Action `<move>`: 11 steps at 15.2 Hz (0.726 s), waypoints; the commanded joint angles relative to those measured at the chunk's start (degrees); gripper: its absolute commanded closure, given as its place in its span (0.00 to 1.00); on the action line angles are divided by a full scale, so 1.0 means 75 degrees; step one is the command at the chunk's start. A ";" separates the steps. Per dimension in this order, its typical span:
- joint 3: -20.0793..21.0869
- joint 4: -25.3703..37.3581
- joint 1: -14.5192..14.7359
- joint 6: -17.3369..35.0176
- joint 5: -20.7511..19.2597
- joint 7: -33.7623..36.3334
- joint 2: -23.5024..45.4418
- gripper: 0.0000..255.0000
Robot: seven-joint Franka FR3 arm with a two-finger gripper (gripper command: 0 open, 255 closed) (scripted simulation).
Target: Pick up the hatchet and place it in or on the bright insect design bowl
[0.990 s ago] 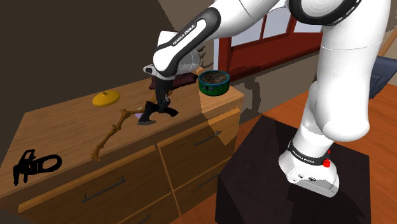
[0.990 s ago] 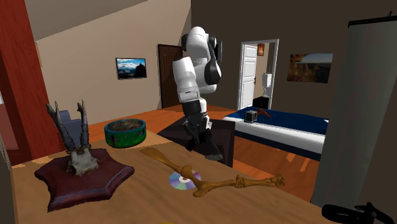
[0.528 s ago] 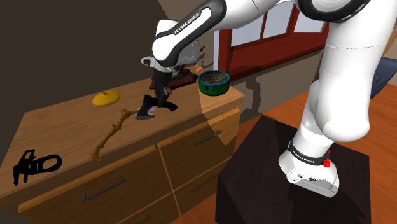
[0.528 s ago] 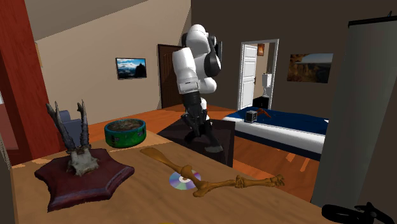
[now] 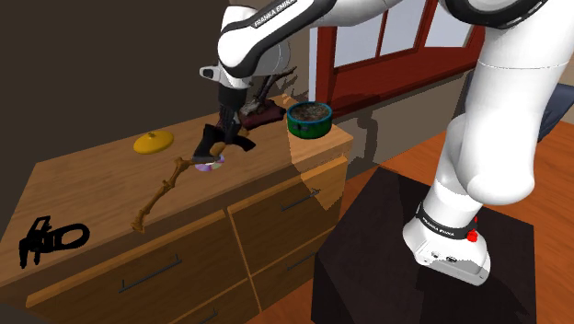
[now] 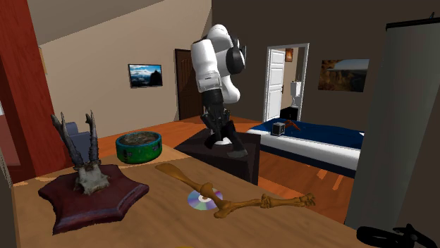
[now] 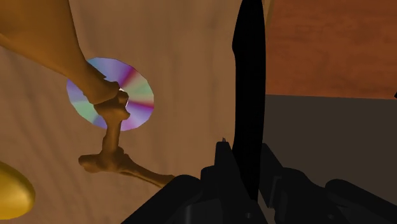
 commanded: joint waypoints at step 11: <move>-0.0050 0.0754 -0.0013 -0.1102 -0.0266 0.0364 -0.0382 1.00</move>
